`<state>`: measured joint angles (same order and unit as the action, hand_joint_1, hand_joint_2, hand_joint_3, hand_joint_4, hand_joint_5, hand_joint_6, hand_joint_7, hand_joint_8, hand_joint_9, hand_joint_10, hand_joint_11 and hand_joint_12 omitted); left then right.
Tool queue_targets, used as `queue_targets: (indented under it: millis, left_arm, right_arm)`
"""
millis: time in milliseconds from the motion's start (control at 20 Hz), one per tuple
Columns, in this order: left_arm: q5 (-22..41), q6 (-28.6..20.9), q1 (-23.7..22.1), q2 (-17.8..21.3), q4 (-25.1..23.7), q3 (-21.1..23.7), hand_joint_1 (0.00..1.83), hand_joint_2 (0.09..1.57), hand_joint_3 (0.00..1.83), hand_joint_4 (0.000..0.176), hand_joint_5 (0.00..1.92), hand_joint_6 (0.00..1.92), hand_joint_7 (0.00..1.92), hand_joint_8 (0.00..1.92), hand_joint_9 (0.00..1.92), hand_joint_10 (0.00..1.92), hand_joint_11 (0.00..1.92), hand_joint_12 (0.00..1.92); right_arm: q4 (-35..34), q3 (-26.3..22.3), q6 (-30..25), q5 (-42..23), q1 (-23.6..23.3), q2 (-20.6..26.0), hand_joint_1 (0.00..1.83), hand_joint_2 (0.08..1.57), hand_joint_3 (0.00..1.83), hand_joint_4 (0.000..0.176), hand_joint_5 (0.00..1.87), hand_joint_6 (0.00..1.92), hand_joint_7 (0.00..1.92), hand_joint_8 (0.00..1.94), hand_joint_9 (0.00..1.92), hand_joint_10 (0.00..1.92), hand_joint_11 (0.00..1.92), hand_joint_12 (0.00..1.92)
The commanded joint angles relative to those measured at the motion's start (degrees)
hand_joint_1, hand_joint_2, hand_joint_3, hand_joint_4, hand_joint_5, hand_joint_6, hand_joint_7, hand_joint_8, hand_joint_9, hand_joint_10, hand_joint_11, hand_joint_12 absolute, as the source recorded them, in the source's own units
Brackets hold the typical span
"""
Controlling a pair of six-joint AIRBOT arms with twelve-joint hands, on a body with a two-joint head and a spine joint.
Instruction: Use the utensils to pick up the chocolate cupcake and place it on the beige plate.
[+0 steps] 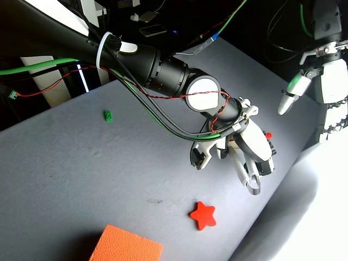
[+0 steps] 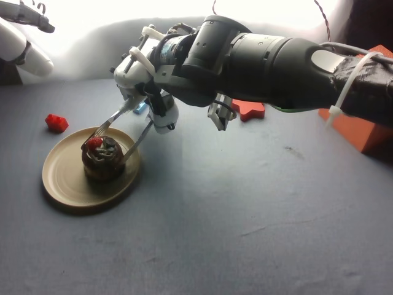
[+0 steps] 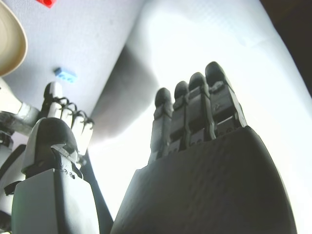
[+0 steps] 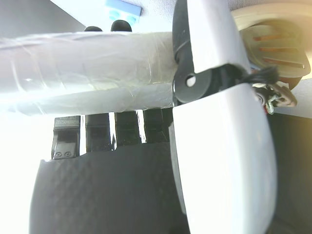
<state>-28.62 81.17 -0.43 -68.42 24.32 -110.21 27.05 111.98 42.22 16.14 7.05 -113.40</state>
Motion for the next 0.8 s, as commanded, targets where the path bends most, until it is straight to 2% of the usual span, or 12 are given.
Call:
queue_targets:
  millis: [0, 600, 750]
  left_arm:
    - [4.96, 0.15, -0.12, 0.71, 0.73, -0.41, 0.53, 1.03, 0.00, 0.000, 0.17, 0.00, 0.09, 0.00, 0.07, 0.00, 0.00, 0.14]
    - [5.00, 0.19, -0.11, 0.72, 0.73, -0.38, 0.54, 1.02, 0.00, 0.000, 0.17, 0.00, 0.09, 0.00, 0.07, 0.00, 0.00, 0.15]
    - [5.10, 0.19, -0.09, 0.80, 0.73, -0.31, 0.52, 1.02, 0.00, 0.000, 0.15, 0.00, 0.07, 0.00, 0.07, 0.00, 0.00, 0.13]
  right_arm:
    - [0.94, -0.10, 0.41, -4.48, -1.03, 0.12, 1.14, 1.13, 0.00, 0.000, 0.75, 0.12, 0.63, 0.55, 0.45, 1.06, 0.29, 1.60]
    - [0.92, -0.11, -1.22, -4.38, -0.99, 0.15, 1.03, 1.12, 0.00, 0.000, 0.73, 0.00, 0.69, 0.29, 0.50, 0.84, 0.22, 1.46]
    - [0.91, -0.10, -1.83, -4.18, -1.12, 0.15, 1.02, 1.09, 0.00, 0.000, 0.73, 0.00, 0.74, 0.17, 0.52, 0.77, 0.24, 1.44]
